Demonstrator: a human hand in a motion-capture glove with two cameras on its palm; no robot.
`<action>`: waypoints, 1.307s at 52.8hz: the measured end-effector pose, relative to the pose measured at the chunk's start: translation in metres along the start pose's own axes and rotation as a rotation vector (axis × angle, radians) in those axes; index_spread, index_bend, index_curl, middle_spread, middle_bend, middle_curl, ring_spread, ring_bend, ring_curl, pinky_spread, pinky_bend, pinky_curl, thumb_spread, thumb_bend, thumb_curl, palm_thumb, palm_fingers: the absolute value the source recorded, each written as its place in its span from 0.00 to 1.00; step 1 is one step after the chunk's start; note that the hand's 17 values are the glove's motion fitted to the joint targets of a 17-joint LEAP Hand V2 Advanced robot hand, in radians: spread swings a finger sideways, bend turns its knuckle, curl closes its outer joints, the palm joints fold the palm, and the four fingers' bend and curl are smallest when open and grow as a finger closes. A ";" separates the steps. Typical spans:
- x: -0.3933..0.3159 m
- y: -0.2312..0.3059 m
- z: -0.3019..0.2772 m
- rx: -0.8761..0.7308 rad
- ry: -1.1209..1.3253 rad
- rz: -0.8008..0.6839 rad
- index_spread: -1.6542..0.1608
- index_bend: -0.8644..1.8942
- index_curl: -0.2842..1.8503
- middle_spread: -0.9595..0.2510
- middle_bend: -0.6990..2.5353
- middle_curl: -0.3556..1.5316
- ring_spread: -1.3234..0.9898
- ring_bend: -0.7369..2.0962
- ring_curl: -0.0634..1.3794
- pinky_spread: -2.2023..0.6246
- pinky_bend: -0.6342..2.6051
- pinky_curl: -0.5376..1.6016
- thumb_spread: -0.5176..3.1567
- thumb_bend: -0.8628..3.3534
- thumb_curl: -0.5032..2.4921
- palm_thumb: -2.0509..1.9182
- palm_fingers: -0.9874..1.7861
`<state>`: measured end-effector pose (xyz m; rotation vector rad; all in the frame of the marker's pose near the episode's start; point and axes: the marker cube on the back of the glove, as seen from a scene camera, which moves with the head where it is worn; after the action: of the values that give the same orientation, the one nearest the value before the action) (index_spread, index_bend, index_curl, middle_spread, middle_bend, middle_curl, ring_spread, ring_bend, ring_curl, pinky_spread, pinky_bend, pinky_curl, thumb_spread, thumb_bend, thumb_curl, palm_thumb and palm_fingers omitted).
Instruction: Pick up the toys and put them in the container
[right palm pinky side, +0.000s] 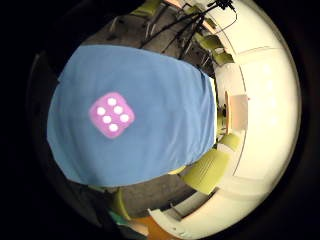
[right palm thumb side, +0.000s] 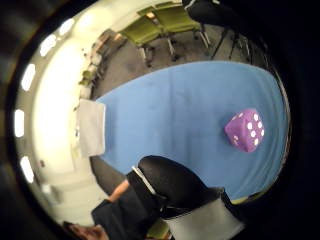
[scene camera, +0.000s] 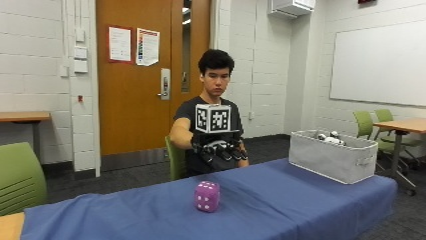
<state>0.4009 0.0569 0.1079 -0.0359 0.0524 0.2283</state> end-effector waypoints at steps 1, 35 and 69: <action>0.004 0.000 0.007 -0.009 -0.005 0.004 0.71 0.37 0.32 0.67 0.27 0.37 0.48 0.32 0.21 0.78 0.41 0.40 0.39 0.18 0.24 0.49 0.33; 0.066 0.015 0.136 -0.174 0.039 0.114 0.69 0.39 0.33 0.68 0.25 0.32 0.50 0.32 0.18 0.76 0.50 0.44 0.41 0.19 0.24 0.51 0.34; 0.068 0.023 0.122 0.017 -0.021 0.107 0.73 0.59 0.44 0.57 0.34 0.34 0.36 0.45 0.25 0.65 0.42 0.39 0.50 0.24 0.28 0.63 0.66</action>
<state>0.4682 0.0996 0.2249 -0.0137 0.0349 0.3349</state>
